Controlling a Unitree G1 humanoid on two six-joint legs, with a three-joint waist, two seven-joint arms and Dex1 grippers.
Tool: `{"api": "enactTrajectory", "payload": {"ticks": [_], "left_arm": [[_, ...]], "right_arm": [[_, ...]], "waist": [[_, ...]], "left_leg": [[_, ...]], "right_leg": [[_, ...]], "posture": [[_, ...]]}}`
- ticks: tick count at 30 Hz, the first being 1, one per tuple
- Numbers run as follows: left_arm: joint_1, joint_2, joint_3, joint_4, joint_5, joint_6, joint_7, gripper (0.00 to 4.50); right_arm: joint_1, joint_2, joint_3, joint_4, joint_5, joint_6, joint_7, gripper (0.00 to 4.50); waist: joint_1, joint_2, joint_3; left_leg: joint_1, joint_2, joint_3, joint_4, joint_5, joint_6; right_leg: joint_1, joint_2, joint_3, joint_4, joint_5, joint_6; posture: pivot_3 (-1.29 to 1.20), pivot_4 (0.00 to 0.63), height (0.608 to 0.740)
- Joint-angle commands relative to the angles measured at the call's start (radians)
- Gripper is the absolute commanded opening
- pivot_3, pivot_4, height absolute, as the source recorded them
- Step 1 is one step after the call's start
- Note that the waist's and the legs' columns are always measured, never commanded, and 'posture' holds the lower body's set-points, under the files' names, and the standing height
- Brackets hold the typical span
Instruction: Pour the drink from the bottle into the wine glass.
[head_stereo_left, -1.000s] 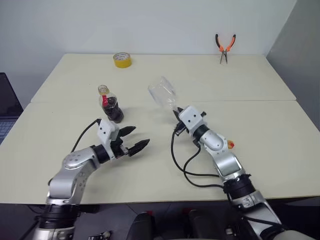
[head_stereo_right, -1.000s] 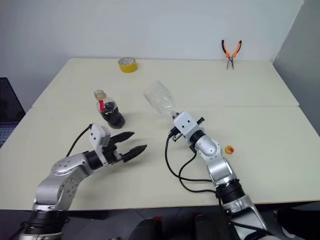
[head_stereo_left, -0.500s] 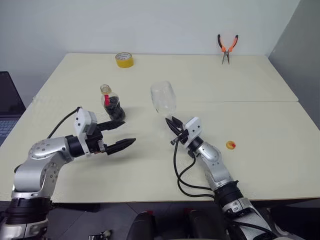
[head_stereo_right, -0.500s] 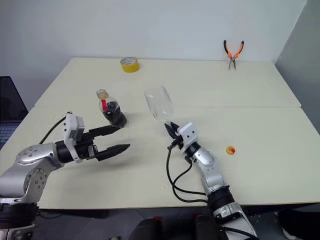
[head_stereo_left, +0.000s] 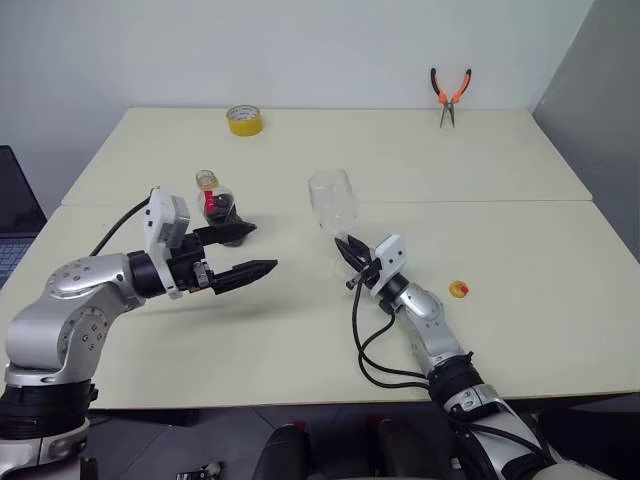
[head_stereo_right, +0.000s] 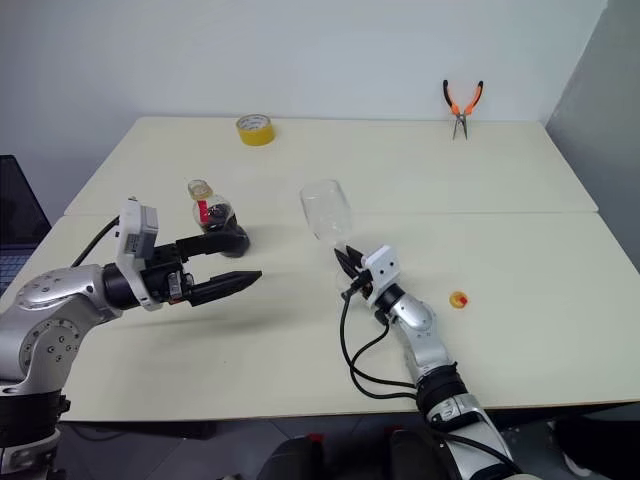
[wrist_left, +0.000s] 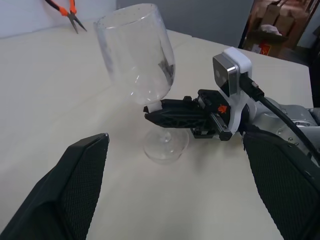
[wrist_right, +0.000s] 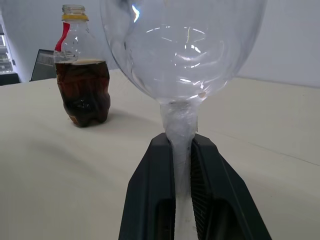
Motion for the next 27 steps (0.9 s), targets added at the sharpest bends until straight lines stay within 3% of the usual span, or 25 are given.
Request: {"api": "enactTrajectory", "payload": {"ticks": [1,3,16,27], "left_arm": [[-0.027,0.016,0.036,-0.031,-0.035,0.015,0.008,4.5],[-0.03,0.017,0.032,-0.032,-0.033,0.017,0.009,4.5],[-0.04,0.0,0.0,-0.022,-0.012,0.003,0.021,4.5],[-0.037,-0.01,-0.007,-0.001,0.003,-0.017,0.017,4.5]], "right_arm": [[0.012,-0.002,-0.017,-0.008,0.016,-0.02,0.013,0.15],[0.019,-0.006,-0.017,-0.007,0.018,-0.018,0.02,0.15],[0.045,-0.038,-0.021,-0.044,0.011,-0.001,0.033,4.47],[0.035,-0.056,-0.006,-0.066,-0.024,0.029,0.007,4.47]], "waist": [[0.0,0.0,0.0],[0.0,0.0,0.0],[0.0,0.0,0.0],[0.0,0.0,0.0]], "left_leg": [[0.0,0.0,0.0,0.0,0.0,0.0],[0.0,0.0,0.0,0.0,0.0,0.0],[0.0,0.0,0.0,0.0,0.0,0.0],[0.0,0.0,0.0,0.0,0.0,0.0]], "right_leg": [[0.0,0.0,0.0,0.0,0.0,0.0],[0.0,0.0,0.0,0.0,0.0,0.0],[0.0,0.0,0.0,0.0,0.0,0.0],[0.0,0.0,0.0,0.0,0.0,0.0]], "posture": [[0.0,0.15,0.74],[0.0,0.15,0.74],[0.0,0.15,0.74],[0.0,0.15,0.74]]}}
